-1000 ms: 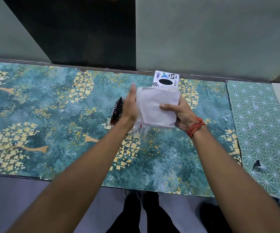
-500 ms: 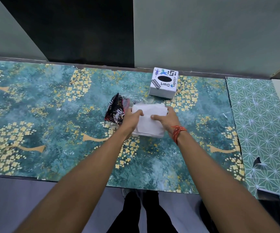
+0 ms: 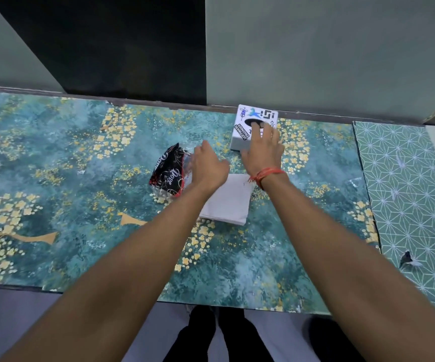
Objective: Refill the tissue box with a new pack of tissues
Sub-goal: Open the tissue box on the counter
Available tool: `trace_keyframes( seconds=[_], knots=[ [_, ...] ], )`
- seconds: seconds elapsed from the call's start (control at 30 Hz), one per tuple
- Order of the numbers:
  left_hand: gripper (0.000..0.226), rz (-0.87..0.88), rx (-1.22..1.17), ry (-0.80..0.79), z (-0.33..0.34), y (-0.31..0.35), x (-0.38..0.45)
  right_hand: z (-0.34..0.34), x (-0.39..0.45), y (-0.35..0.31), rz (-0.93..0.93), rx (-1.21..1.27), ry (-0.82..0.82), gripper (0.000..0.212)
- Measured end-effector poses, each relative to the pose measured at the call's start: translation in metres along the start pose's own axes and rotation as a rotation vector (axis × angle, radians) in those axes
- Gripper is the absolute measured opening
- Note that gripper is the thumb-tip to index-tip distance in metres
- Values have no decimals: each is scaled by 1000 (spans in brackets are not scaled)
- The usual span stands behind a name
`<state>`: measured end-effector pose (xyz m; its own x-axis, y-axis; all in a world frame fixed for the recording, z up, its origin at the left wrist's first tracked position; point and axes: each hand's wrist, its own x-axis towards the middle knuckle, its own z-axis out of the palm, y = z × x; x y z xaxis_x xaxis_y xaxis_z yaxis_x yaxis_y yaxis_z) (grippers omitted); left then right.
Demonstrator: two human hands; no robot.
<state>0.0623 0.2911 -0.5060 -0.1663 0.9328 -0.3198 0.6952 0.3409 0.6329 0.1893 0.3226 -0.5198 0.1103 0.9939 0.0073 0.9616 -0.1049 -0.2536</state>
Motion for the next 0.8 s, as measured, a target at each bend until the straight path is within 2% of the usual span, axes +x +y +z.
trace_keyframes(
  seconds=[0.1,0.17,0.27,0.37,0.47,0.53,0.6,0.67,0.73,0.8],
  knots=[
    [66,-34,-239,-21,6,4,20,18,25,9,-1,-128,-96,63],
    [63,-43,-321,-40,7,0,26,26,31,16,-14,-153,-53,62],
    [59,-79,-459,-63,2,-2,25,17,28,19,-99,-122,-21,47],
    [62,-102,-580,-147,-12,4,9,-4,9,15,-112,193,-48,42],
    [77,-95,-722,-275,-29,6,-10,-41,-16,6,64,853,-8,33],
    [82,-114,-829,-361,-39,5,-21,-63,-31,1,154,1119,-92,25],
    [80,-107,-903,-423,-45,3,-30,-79,-43,-2,194,1223,-187,21],
    [80,-59,-907,-446,-47,5,-37,-87,-49,-7,181,1226,-205,20],
    [85,-30,-897,-423,-46,5,-39,-90,-53,-9,158,1206,-198,22],
    [77,-33,-912,-374,-46,4,-40,-94,-56,-12,173,1209,-234,28]
  ],
)
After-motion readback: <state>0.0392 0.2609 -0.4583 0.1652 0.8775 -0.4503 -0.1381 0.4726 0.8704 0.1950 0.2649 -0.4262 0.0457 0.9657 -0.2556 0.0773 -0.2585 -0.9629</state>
